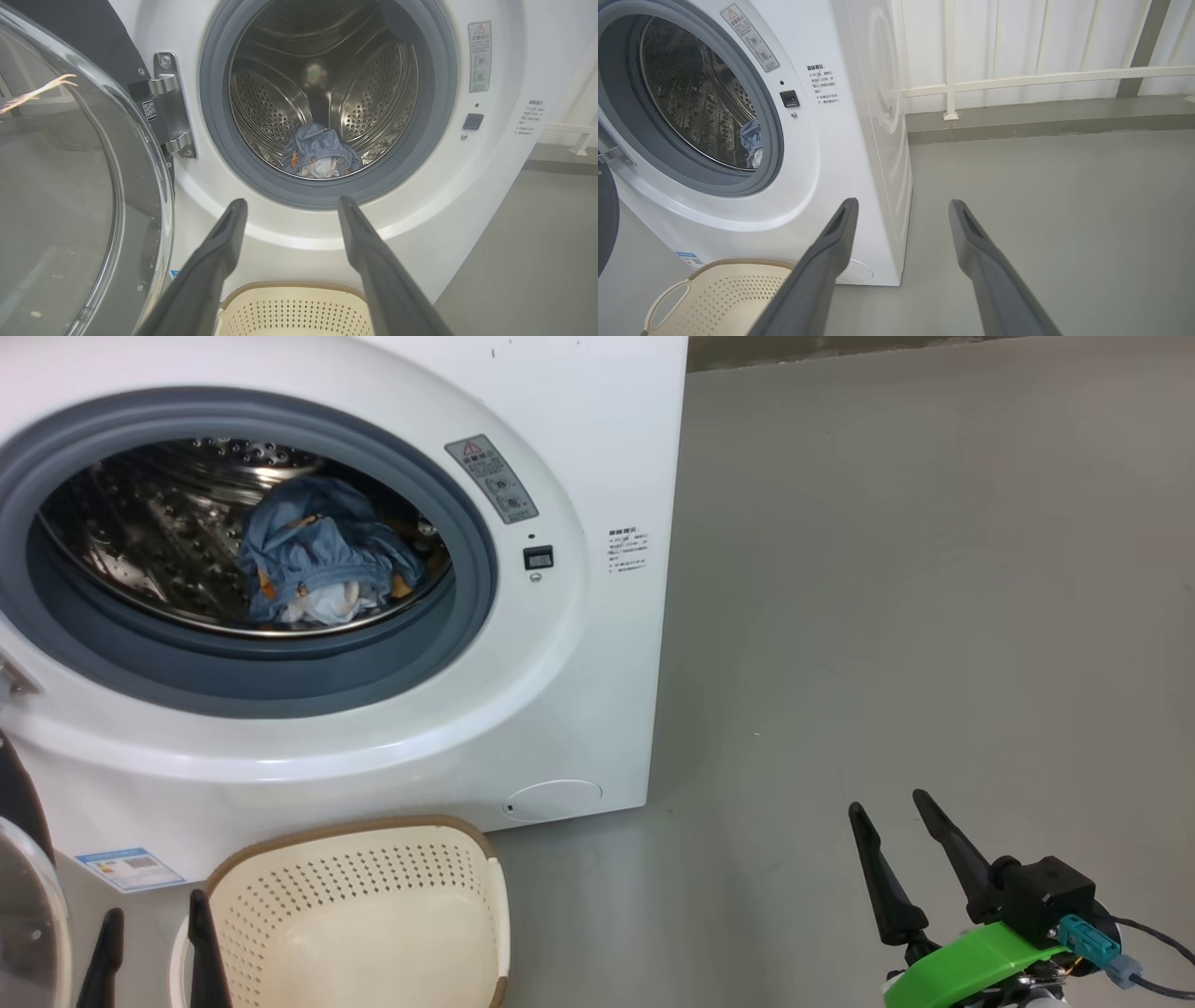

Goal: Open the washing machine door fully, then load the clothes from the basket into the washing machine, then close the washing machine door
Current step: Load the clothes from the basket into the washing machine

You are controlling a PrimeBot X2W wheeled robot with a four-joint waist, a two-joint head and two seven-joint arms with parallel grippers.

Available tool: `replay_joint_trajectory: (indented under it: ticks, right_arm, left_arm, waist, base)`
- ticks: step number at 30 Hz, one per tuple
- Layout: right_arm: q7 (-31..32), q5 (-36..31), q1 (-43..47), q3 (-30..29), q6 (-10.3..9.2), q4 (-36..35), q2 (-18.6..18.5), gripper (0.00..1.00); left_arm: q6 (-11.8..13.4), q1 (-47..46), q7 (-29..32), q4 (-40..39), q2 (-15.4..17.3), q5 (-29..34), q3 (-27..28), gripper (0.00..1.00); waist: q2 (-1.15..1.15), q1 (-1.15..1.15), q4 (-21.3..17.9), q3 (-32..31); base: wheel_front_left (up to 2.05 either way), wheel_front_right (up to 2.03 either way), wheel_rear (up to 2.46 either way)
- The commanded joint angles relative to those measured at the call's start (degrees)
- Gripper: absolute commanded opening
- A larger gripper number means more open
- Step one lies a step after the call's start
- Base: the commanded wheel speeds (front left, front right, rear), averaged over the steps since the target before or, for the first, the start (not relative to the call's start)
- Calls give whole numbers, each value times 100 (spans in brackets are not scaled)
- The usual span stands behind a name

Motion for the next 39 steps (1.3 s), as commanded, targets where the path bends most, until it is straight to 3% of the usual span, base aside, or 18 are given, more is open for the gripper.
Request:
replay_joint_trajectory:
  ticks: [1, 16, 39]
  right_arm:
    - [-27, -48, 25, 105, 9, -152, -63, 100]
    - [-27, -43, 30, 101, 9, -151, -81, 100]
    - [-27, -30, 45, 139, 9, -71, -50, 100]
  left_arm:
    - [57, -27, -35, -221, 30, 8, 145, 100]
    - [308, 225, -35, -369, 23, -52, -63, 100]
    - [272, 224, -35, -324, 23, 150, -133, 100]
  waist:
    - [0, 0, 9, -13]
    - [0, 0, 10, -71]
    - [0, 0, 88, -139]
  base:
    - [0, 0, 0]
    - [0, 0, 0]
    - [0, 0, 0]
